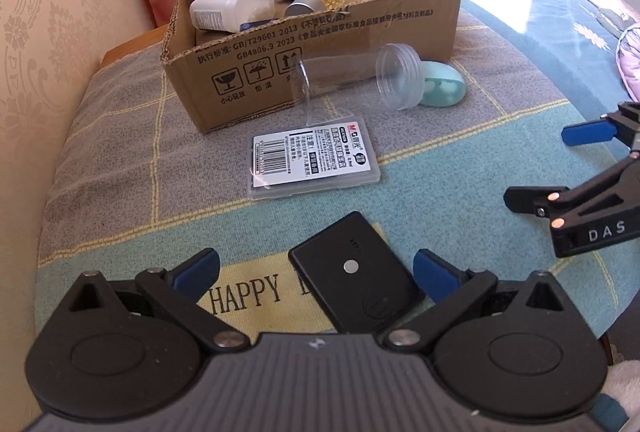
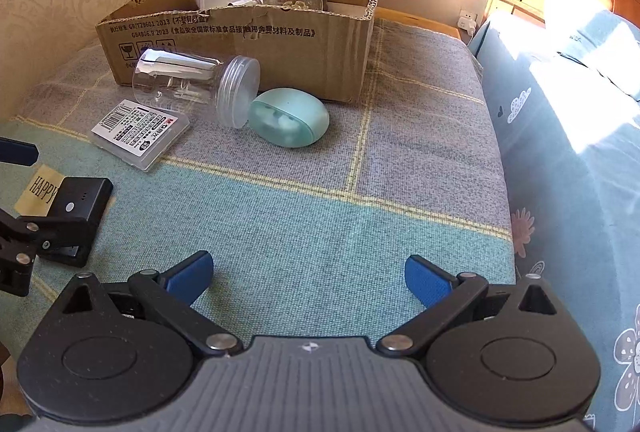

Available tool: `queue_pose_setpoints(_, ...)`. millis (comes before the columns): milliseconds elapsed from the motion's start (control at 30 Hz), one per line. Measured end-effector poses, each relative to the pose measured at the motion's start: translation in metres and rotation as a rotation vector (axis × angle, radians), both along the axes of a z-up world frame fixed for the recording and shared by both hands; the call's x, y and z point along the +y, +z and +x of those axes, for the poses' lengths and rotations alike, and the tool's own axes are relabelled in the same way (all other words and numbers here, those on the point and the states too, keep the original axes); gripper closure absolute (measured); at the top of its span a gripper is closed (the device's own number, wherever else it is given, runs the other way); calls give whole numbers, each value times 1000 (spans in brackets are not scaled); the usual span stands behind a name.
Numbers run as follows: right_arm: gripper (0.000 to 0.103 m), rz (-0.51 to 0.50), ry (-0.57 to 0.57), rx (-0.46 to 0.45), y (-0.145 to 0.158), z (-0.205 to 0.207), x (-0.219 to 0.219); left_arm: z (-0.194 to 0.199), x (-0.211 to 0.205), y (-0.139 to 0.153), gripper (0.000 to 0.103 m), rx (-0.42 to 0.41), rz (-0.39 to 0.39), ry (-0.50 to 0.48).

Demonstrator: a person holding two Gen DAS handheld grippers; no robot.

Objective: Organize rigid objects
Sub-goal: 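Move the left tool onto the black power bank while the right tool approaches the teal oval case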

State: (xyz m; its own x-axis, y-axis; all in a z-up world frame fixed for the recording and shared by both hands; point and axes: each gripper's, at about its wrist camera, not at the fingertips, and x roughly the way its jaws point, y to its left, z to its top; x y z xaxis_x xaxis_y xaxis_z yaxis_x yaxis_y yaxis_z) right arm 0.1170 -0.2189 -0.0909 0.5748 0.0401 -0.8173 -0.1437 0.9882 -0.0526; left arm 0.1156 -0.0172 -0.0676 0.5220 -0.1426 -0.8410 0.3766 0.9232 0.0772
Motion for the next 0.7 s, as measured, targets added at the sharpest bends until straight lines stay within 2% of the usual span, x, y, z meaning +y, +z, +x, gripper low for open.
queue_pose_setpoints(167,0,-6,4,-7,2,2,-1,-16,5,0,1,11,43,-81)
queue_pose_setpoints(300,0,7,17,-11,3,3,-1,-13,10,-12,0,41,66,-71)
queue_pose_setpoints(333,0,7,22,-12,4,4,0,-11,13,-13,1,44,40,-64)
queue_pose_setpoints(700,0,4,39,-10,1,5,-2,26,8,-19,0,17,-43,-32)
